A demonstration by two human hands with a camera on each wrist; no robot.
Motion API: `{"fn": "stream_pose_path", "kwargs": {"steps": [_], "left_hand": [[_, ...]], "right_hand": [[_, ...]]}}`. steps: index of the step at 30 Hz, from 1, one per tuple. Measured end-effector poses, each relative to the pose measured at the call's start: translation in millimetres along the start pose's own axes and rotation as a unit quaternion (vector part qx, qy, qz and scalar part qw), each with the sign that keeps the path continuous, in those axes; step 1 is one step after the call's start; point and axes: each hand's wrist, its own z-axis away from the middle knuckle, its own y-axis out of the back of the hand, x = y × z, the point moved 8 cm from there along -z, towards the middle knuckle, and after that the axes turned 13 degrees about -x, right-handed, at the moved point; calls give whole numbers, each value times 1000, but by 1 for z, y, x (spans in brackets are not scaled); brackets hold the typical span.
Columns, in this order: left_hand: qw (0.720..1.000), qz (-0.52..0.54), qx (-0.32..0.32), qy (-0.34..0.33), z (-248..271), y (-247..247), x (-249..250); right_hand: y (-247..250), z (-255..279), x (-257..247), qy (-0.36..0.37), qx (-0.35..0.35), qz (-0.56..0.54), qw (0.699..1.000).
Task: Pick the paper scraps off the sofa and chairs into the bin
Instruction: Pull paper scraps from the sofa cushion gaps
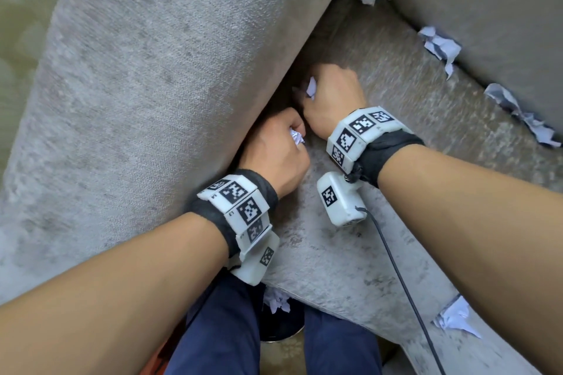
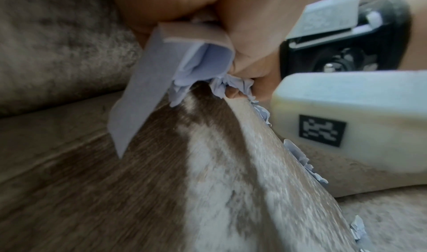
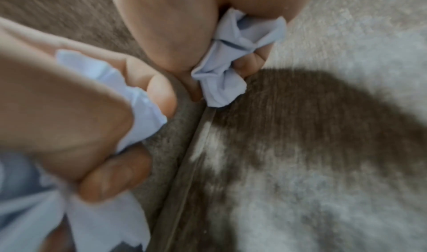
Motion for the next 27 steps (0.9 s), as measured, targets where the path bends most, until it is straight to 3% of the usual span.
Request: {"fn": "stream_pose_path", "kwargs": {"steps": [7, 12, 17, 21, 27], "left_hand": [[997, -38, 21, 63, -22, -1, 26], [994, -79, 50, 51, -48, -3, 63], [989, -137, 31, 39, -79, -7, 104], [981, -180, 67, 4, -109, -2, 140], [974, -208, 93, 18, -143, -4, 153]], "right_hand": [[24, 23, 62, -41, 21, -57, 997], [44, 45, 113, -61, 39, -78, 994], [52, 64, 160, -76, 52, -115, 989], [55, 71, 187, -78, 71, -157, 982], [51, 69, 207, -61, 91, -190, 976]]}}
